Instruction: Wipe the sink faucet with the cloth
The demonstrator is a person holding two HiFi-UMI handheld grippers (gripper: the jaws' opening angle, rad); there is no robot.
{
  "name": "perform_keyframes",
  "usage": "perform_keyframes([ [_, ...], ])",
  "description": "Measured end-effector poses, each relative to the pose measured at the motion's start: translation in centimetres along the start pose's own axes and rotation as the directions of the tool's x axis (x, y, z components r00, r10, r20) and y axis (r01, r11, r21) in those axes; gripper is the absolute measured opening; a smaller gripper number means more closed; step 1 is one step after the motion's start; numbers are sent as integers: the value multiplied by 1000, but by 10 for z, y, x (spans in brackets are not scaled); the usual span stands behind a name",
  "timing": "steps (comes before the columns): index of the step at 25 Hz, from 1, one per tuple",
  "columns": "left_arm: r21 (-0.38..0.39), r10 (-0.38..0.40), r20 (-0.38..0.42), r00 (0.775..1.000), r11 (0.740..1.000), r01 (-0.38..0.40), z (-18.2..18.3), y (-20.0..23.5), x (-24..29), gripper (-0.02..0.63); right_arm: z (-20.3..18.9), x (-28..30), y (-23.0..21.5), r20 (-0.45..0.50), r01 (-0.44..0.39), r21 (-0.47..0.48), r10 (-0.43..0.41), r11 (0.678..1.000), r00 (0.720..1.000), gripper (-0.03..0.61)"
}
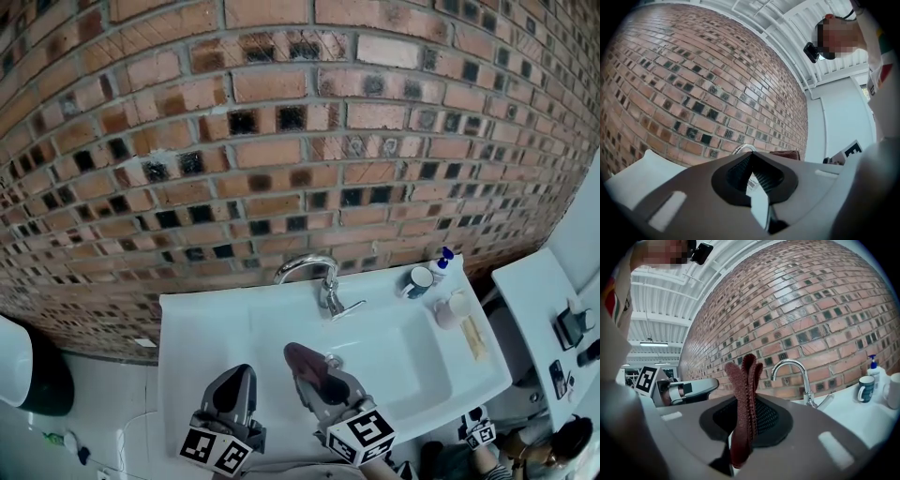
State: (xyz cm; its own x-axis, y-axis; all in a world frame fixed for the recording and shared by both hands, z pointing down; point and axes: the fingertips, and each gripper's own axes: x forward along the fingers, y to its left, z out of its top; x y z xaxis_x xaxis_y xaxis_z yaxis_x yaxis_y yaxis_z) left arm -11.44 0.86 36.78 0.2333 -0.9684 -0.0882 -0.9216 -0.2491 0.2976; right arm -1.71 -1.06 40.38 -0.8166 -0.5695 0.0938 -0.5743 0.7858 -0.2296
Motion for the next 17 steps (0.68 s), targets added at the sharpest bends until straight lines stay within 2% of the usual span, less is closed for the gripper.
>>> perform_keyframes([
  [5, 16, 10, 4, 1000, 1000, -10, 2, 2, 3, 5, 0, 2, -1, -8, -6, -8, 6, 1000, 1000, 48],
  [12, -15, 19, -8, 1000, 1000, -19, -8, 9, 1, 5, -2, 2, -6, -13, 4, 1, -4, 1000, 1000, 48],
  [17, -11, 24, 4, 1000, 1000, -24, -5, 12, 10, 6, -1, 4, -15, -12, 13, 0, -13, 1000, 1000, 49],
])
